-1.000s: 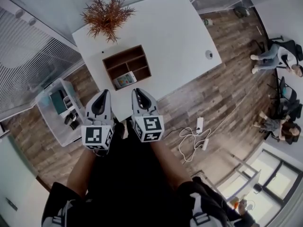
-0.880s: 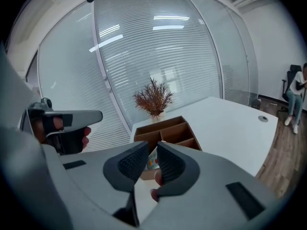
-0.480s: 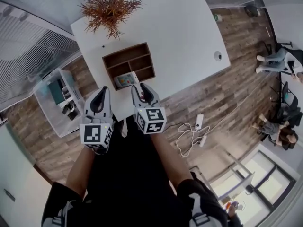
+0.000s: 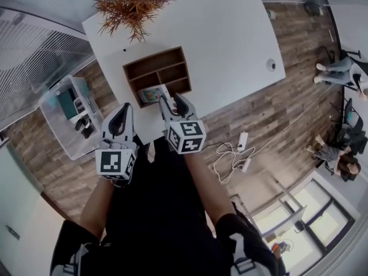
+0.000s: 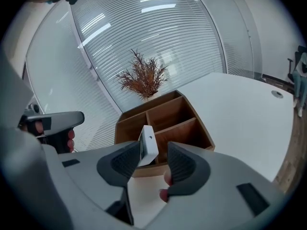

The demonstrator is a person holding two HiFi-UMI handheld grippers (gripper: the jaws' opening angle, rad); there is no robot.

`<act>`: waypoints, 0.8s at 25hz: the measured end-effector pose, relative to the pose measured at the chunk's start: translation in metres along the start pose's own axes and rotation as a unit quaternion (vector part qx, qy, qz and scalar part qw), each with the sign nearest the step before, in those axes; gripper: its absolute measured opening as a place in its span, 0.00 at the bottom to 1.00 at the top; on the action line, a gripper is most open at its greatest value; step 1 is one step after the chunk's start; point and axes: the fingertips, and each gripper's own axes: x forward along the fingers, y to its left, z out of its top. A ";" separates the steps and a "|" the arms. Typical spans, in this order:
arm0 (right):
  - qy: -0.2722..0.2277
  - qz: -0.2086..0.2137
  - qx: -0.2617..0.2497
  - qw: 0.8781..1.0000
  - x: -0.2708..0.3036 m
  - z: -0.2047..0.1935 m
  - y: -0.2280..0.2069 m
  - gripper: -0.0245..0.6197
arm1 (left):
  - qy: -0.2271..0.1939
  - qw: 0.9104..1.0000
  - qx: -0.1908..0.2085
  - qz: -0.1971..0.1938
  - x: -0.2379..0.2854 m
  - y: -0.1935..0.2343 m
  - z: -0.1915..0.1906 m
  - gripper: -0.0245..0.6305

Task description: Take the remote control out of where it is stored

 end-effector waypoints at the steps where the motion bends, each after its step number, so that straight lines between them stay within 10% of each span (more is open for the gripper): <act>1: 0.002 0.002 0.000 1.000 0.002 0.000 0.001 0.28 | 0.002 1.000 -0.001 0.000 0.000 0.001 -0.002 0.03; 20: 0.001 0.001 -0.025 1.000 0.005 0.001 0.014 0.20 | 0.005 1.000 -0.009 -0.003 0.005 0.013 -0.001 0.03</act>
